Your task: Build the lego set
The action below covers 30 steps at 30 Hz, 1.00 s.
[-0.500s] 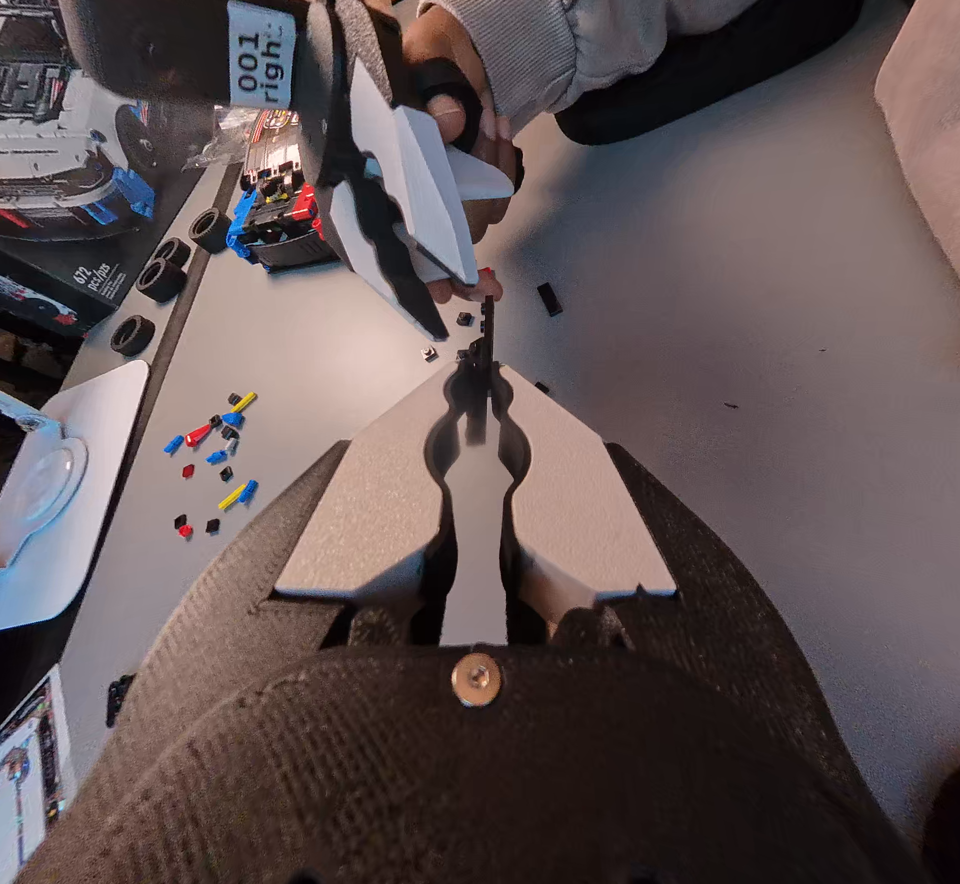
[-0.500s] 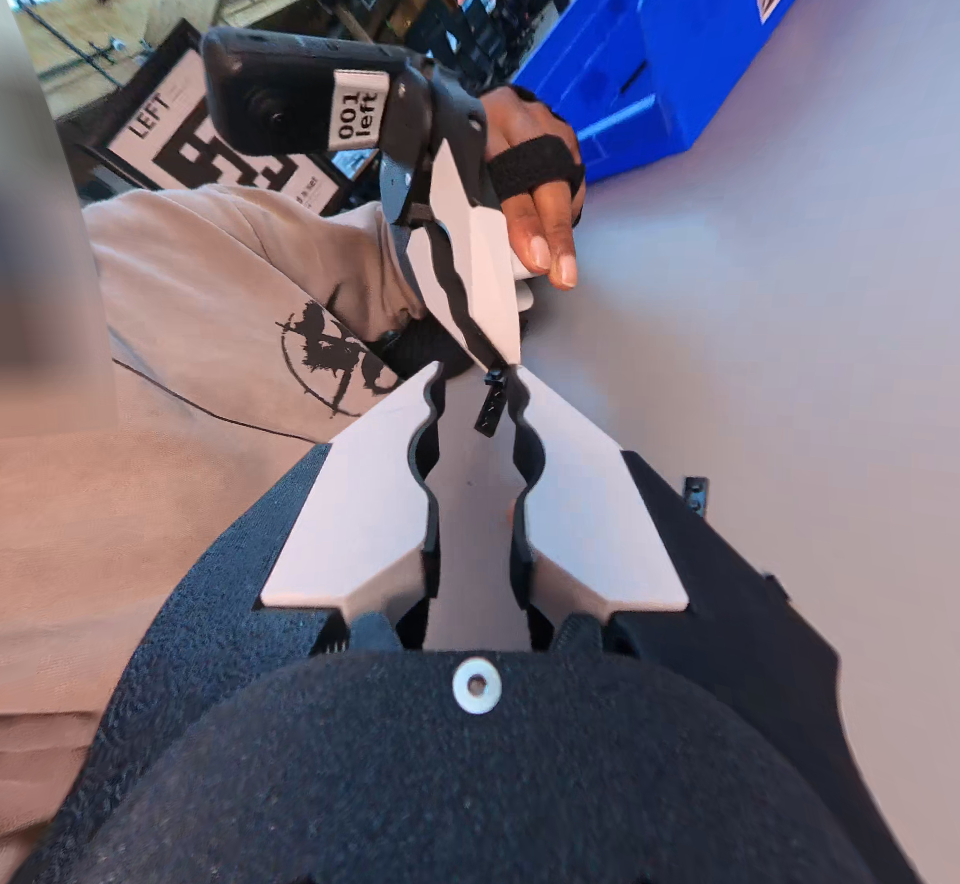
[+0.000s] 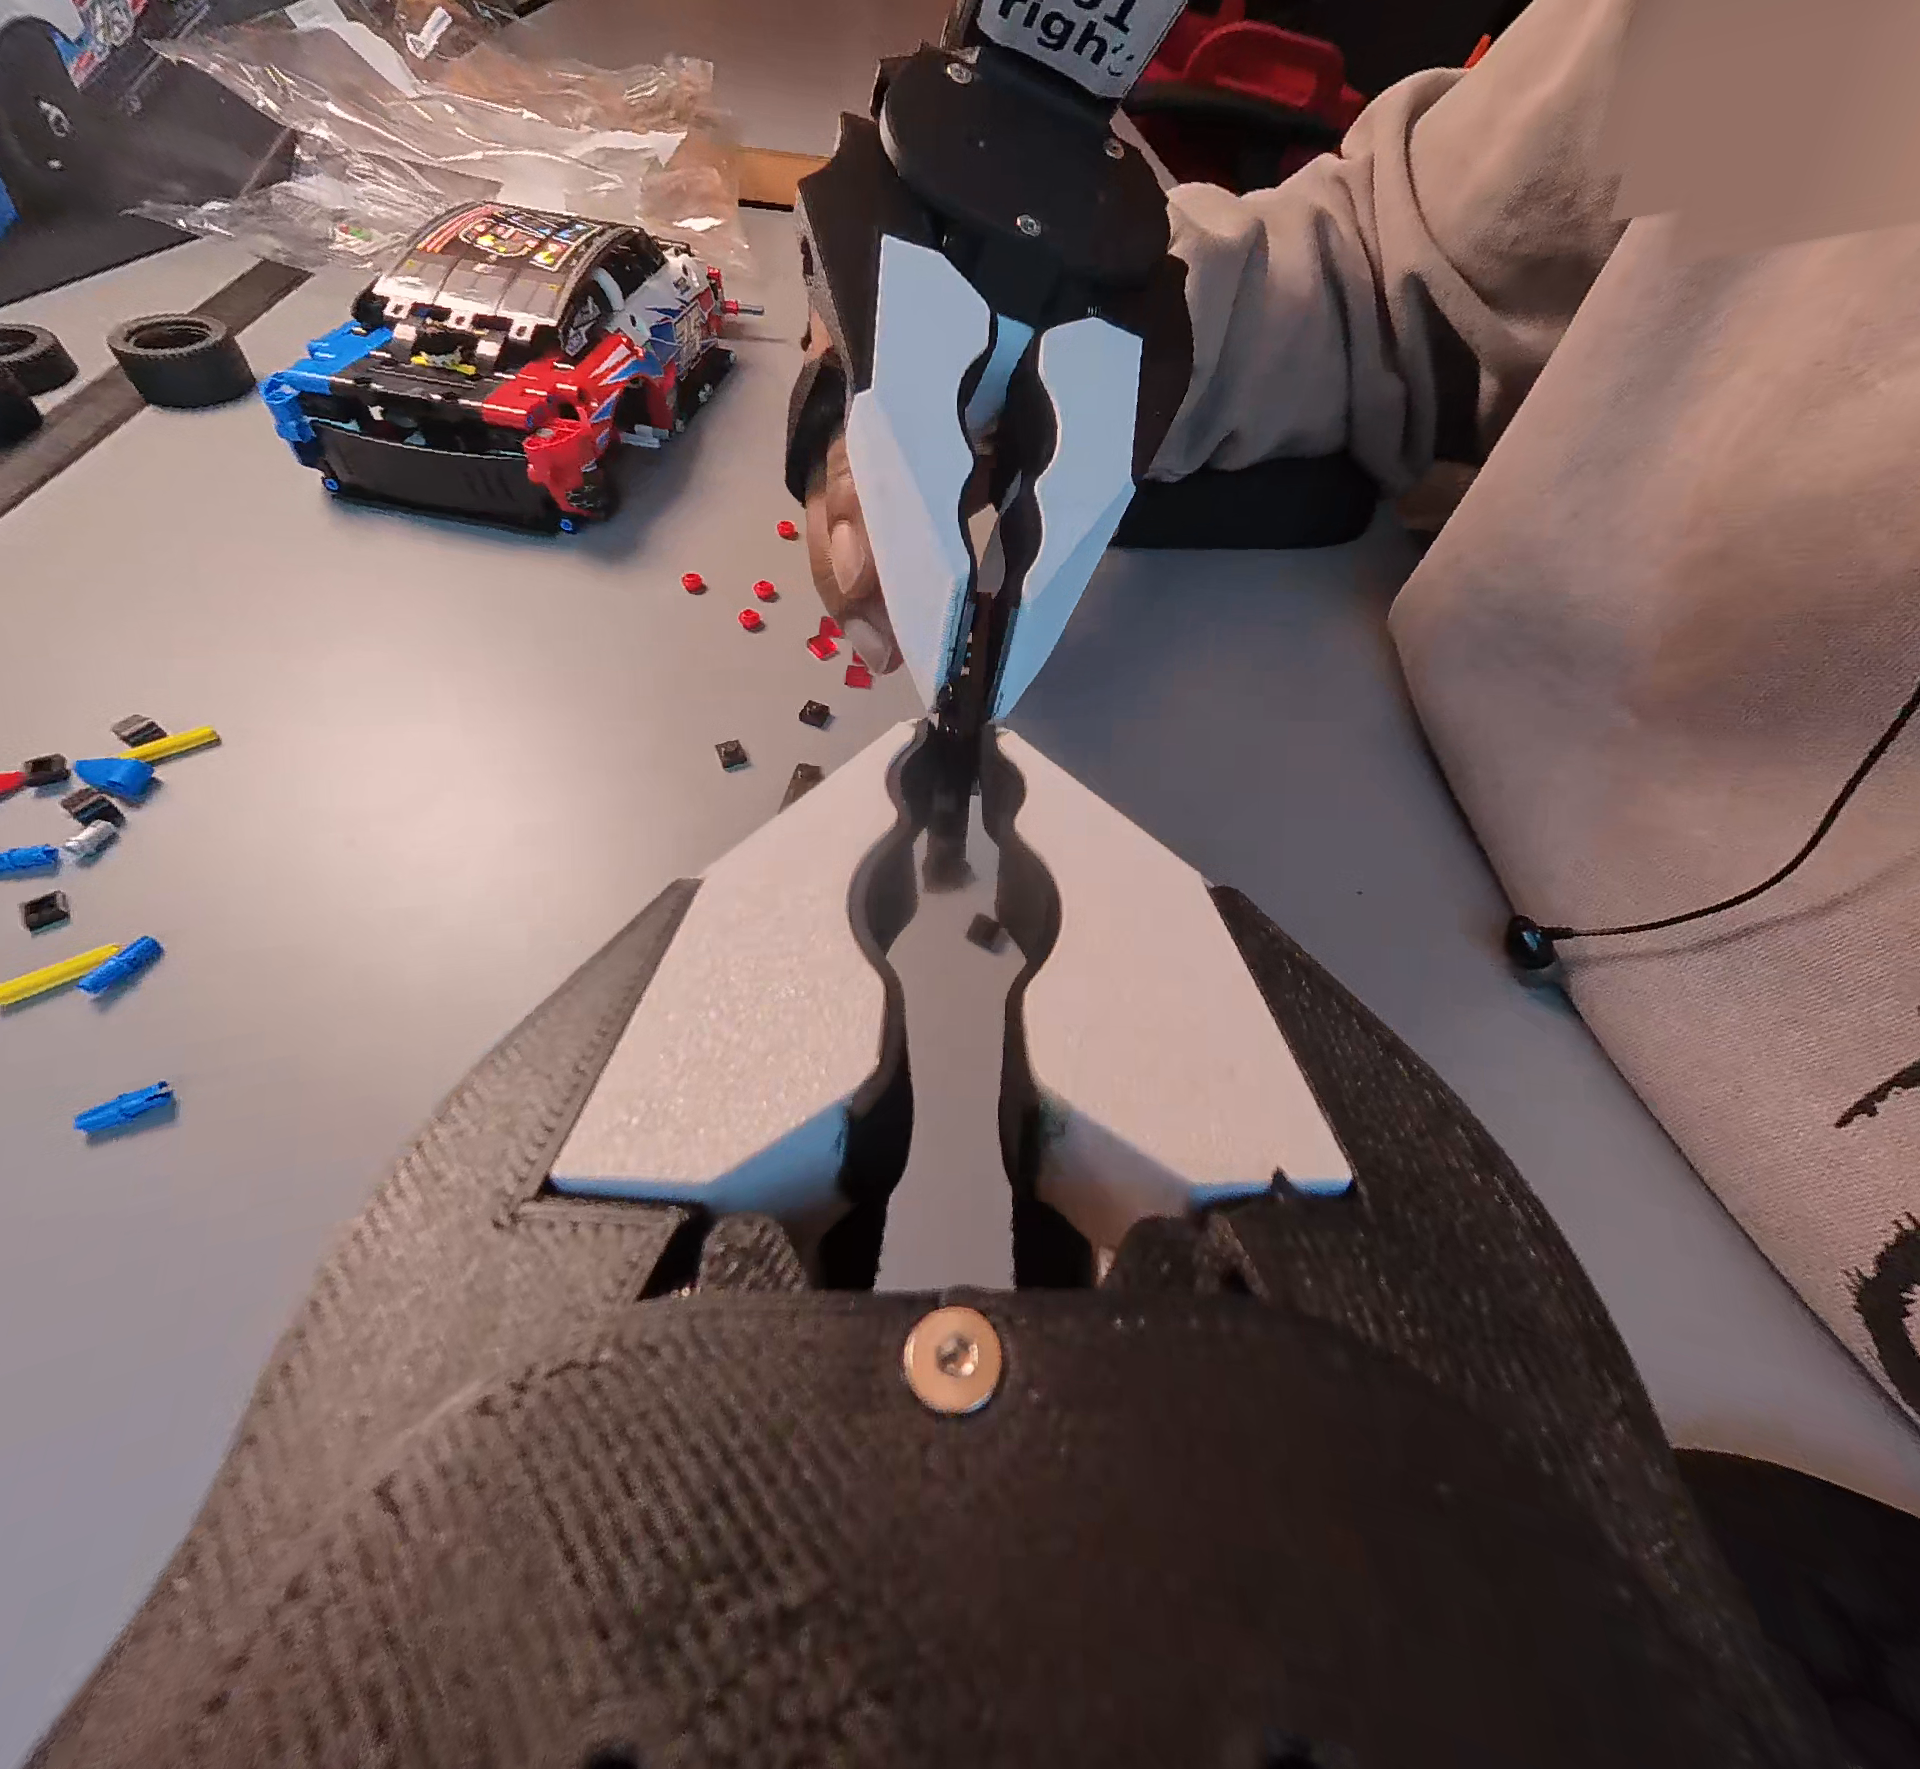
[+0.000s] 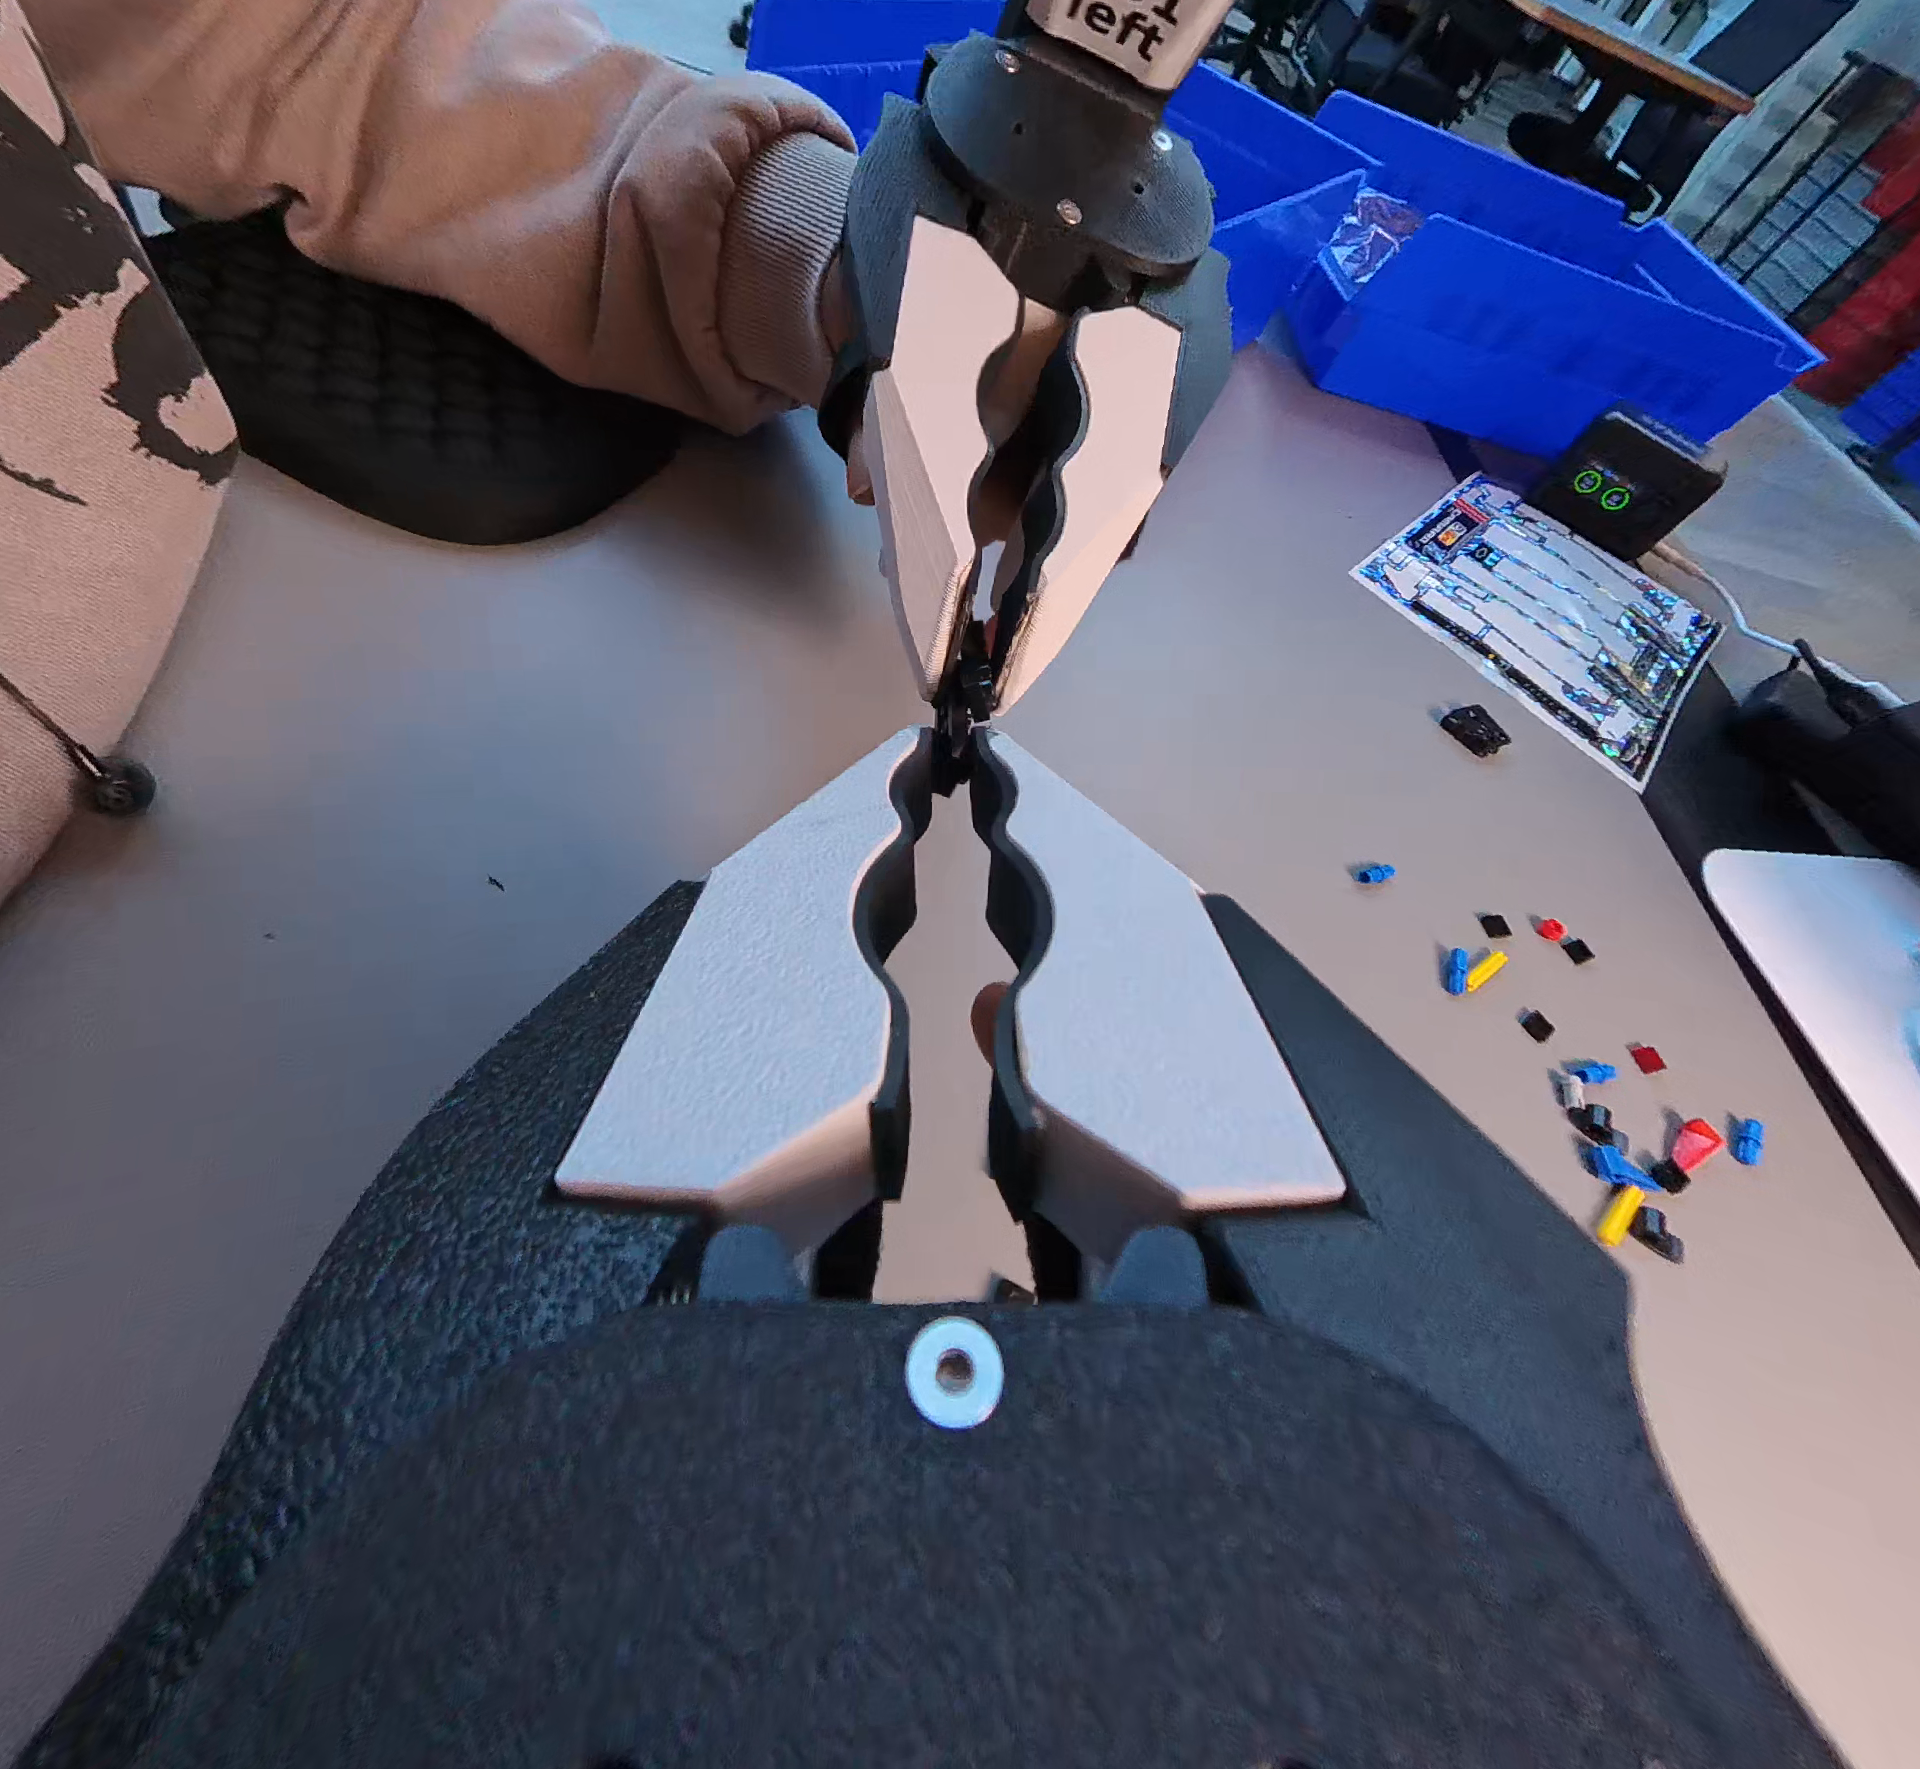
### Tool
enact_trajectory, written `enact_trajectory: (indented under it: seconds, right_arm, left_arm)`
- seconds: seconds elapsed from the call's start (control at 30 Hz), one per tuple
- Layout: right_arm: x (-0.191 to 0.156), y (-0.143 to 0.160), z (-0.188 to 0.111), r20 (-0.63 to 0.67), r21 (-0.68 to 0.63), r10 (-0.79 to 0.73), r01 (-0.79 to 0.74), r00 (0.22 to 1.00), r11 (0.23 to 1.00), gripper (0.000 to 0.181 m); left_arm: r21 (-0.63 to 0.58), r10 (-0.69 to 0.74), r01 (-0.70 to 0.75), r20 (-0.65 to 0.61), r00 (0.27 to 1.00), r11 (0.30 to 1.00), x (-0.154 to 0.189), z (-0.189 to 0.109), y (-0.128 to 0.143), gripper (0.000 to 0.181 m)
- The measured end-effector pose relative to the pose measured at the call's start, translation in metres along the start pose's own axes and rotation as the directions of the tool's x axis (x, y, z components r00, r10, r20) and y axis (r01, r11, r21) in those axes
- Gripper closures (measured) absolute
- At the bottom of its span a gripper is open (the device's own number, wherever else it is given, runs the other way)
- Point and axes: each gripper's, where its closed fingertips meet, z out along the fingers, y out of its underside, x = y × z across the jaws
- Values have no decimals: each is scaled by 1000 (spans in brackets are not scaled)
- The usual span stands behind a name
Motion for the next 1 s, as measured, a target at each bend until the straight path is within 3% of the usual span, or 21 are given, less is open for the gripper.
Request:
enact_trajectory:
  seconds: [0.2,0.37,0.6,0.73,1.0]
  right_arm:
    - [-7,1,2,4,-5,-83,83,997,997,178]
    - [-7,7,4,1,-30,-91,91,996,995,179]
    - [-12,20,8,54,-102,1,4,999,995,179]
    - [-10,25,7,66,-130,64,-55,996,990,179]
    - [-18,39,7,123,-210,142,-113,982,971,180]
  left_arm:
    - [2,-224,226,-141,964,974,7,1,6,171]
    - [-42,-263,259,-130,956,965,7,3,11,171]
    - [-213,-146,143,4,989,967,6,11,31,171]
    - [-304,3,26,93,996,952,1,16,41,176]
    - [-399,113,-58,115,987,915,2,20,53,176]
